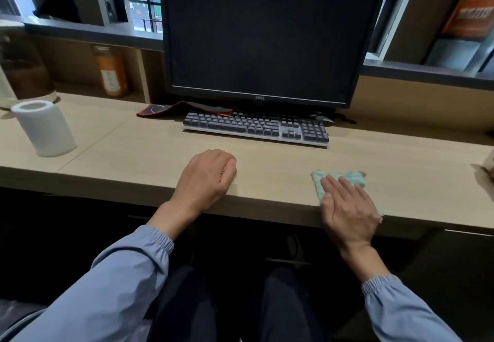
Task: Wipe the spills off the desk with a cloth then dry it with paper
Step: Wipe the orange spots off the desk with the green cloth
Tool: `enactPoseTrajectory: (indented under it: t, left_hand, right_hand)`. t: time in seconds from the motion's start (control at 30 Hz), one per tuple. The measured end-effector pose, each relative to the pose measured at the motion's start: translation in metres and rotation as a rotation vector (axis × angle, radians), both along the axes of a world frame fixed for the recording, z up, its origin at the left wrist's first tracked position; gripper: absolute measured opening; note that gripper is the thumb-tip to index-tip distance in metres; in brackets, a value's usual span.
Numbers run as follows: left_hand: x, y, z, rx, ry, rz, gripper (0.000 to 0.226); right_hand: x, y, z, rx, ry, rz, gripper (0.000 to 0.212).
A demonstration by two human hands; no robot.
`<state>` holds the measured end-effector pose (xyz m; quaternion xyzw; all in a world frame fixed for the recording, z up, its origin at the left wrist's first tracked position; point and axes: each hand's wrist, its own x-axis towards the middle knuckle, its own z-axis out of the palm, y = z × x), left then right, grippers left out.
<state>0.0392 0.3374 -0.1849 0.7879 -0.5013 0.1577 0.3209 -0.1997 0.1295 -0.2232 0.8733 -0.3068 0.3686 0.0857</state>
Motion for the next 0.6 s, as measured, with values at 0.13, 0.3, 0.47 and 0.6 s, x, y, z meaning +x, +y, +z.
enactPoseTrajectory:
  t: [0.13,0.3,0.47,0.6]
  left_hand:
    - [0.013,0.031,-0.009,-0.077,-0.068,0.072,0.036]
    - [0.03,0.076,-0.022,-0.187,-0.11,0.206,0.031]
    - [0.052,0.136,-0.043,-0.215,-0.08,0.401,0.03]
    - [0.07,0.184,-0.057,-0.223,0.019,0.528,0.038]
  right_hand:
    - [0.047,0.039,-0.003,-0.045,-0.011,0.117,0.046]
    - [0.114,0.096,-0.003,-0.038,0.07,0.184,0.04]
    - [0.188,0.169,0.0,0.034,0.3,0.27,0.053]
    - [0.236,0.216,0.007,0.04,0.509,0.373,0.064]
